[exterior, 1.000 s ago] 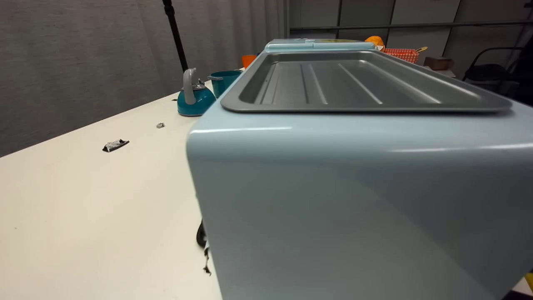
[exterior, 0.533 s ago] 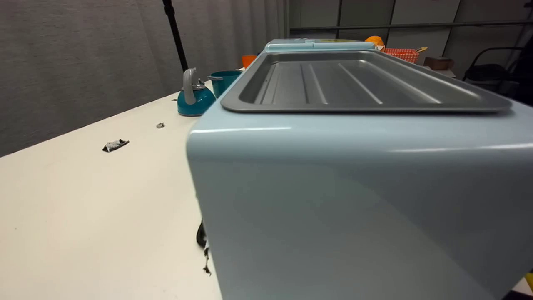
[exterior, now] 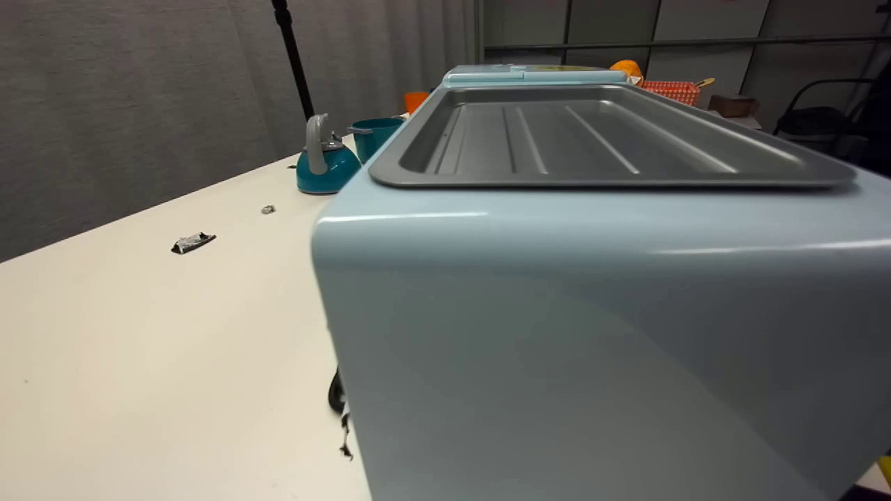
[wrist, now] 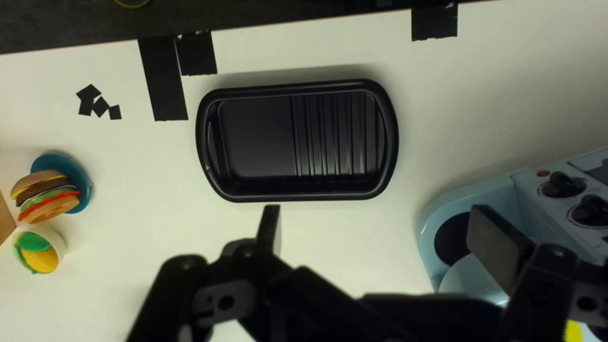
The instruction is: Press the button atop the toaster oven
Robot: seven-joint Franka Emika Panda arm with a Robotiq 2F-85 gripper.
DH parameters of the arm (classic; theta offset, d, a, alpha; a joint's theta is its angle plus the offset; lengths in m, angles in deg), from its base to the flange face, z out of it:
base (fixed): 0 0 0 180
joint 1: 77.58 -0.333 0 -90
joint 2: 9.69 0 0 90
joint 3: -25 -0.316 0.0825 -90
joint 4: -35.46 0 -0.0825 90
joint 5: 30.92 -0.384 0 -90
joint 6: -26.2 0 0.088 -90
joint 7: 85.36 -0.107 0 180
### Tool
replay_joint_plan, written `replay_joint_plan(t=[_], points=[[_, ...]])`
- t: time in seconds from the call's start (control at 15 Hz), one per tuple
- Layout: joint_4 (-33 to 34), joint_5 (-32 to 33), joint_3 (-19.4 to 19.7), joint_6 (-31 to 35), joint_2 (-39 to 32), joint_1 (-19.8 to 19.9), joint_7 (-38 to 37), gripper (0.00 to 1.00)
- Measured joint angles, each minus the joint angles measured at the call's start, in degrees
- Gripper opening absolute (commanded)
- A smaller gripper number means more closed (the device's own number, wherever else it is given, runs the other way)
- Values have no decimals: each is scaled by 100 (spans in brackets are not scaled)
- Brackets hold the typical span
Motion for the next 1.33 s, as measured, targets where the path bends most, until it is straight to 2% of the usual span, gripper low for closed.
replay_joint_plan(t=[0.4, 0.8, 1.13, 1.33], points=[[355, -527, -249, -406, -437, -508, 1, 100], [795, -1041, -537, -501, -950, -1041, 16, 100], [1044, -1229, -765, -461, -1453, -1340, 27, 100], [1185, -1234, -845, -461, -1657, -1389, 27, 100]])
